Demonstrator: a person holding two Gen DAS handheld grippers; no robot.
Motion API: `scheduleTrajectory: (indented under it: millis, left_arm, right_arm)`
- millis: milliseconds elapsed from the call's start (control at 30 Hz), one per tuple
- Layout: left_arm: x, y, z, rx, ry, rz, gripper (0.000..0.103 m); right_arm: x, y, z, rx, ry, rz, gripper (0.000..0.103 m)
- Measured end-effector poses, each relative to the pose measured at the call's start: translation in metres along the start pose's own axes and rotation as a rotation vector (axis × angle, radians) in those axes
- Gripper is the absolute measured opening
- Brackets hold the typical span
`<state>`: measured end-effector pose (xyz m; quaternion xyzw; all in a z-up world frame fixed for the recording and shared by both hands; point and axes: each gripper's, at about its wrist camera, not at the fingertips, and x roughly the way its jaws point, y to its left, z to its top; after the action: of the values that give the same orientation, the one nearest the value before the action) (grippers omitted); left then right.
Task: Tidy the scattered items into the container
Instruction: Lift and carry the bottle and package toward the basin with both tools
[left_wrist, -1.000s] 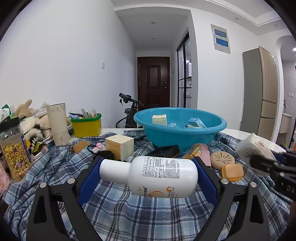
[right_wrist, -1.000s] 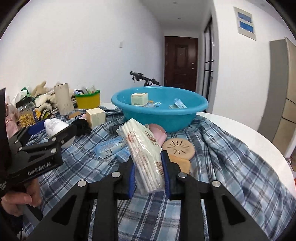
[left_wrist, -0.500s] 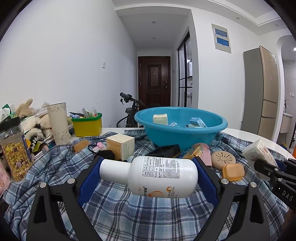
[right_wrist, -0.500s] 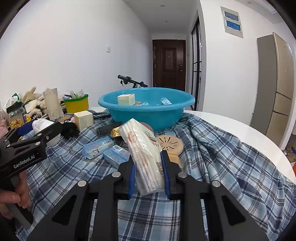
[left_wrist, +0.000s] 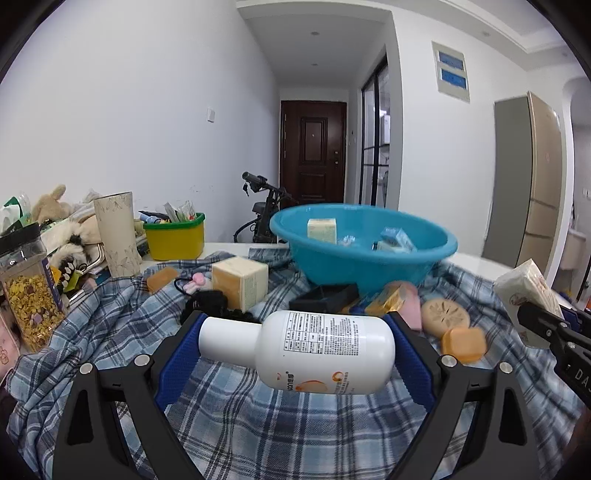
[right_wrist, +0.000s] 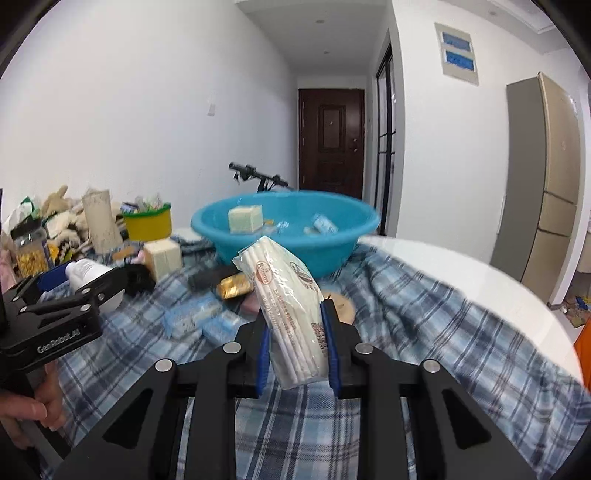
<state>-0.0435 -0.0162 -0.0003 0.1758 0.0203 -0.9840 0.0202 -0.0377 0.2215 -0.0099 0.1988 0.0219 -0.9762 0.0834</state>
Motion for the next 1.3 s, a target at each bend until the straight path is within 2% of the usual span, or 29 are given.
scheduleTrajectory:
  millis: [133, 433, 700, 867, 1300]
  left_arm:
    - [-0.013, -0.006, 0.026, 0.012, -0.027, -0.014, 0.095]
    - [-0.038, -0.024, 0.089, 0.031, -0.132, -0.031, 0.095]
    - [-0.067, -0.037, 0.143, 0.047, -0.232, -0.034, 0.095]
    - [-0.078, -0.046, 0.153, 0.058, -0.257, -0.045, 0.095]
    - [-0.092, -0.059, 0.156, 0.076, -0.259, -0.061, 0.095]
  right_arm:
    - [-0.008, -0.004, 0.026, 0.018, -0.032, -0.004, 0.023]
    - [-0.036, -0.002, 0.085, -0.01, -0.167, 0.006, 0.023]
    - [-0.059, 0.0, 0.125, -0.015, -0.264, -0.008, 0.023]
    - [-0.067, 0.005, 0.131, -0.02, -0.287, -0.008, 0.023]
    - [-0.083, 0.013, 0.133, -0.047, -0.301, 0.006, 0.023]
